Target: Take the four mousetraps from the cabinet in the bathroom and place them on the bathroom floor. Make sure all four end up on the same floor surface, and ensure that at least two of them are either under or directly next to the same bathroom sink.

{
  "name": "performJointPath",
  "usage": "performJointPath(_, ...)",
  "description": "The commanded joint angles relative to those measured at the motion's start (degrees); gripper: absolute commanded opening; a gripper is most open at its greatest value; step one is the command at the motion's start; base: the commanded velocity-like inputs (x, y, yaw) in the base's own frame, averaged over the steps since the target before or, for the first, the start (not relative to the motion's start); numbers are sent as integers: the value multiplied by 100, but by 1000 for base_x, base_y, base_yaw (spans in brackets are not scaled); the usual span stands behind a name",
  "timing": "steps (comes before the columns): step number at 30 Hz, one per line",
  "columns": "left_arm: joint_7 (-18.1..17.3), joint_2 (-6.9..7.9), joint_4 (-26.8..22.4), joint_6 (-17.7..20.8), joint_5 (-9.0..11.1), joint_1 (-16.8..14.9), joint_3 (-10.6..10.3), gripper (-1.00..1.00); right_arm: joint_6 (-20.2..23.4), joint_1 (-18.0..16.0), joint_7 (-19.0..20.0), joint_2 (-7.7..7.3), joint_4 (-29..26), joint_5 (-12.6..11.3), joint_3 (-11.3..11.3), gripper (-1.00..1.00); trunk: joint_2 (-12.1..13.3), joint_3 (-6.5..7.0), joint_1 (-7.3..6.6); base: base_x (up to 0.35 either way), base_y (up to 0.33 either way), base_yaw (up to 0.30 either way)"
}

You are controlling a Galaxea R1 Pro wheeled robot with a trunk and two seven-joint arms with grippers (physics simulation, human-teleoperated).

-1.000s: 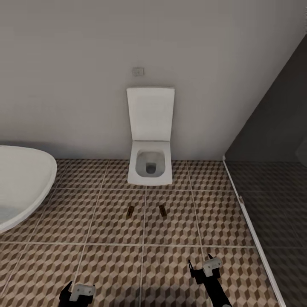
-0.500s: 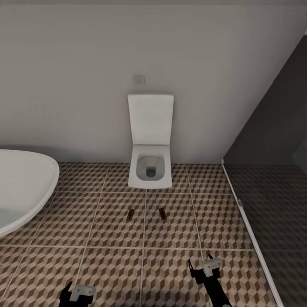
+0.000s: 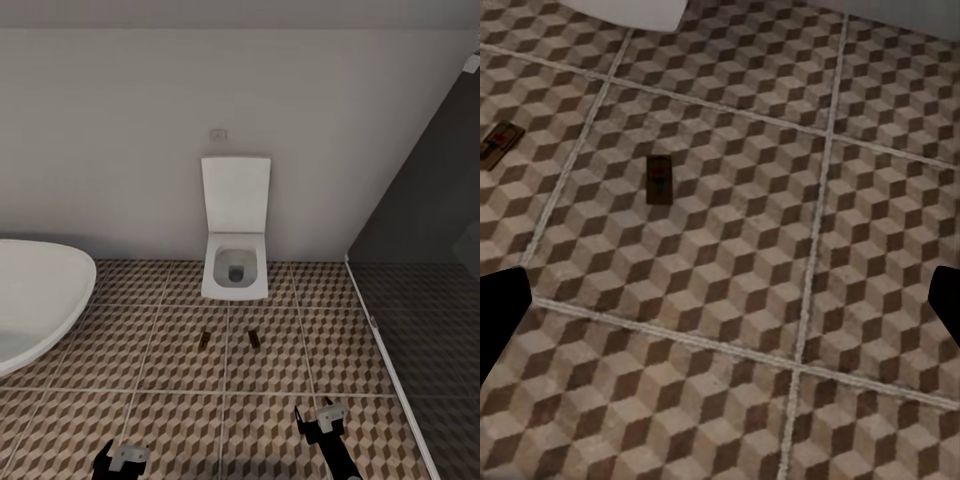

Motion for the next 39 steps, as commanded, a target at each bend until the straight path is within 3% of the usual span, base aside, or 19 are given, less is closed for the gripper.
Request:
performJointPath(1,43,-3,12,-16,-12,-4,-48,100,-9,-4,-59,1,5,47,19,100,38,24,-22,0,0,0)
performJointPath(39,46,-3,13,-7,-12,0,-50,100,-12,-4,-59,1,9,47,19,100,1562,1059,-856,0,0,0)
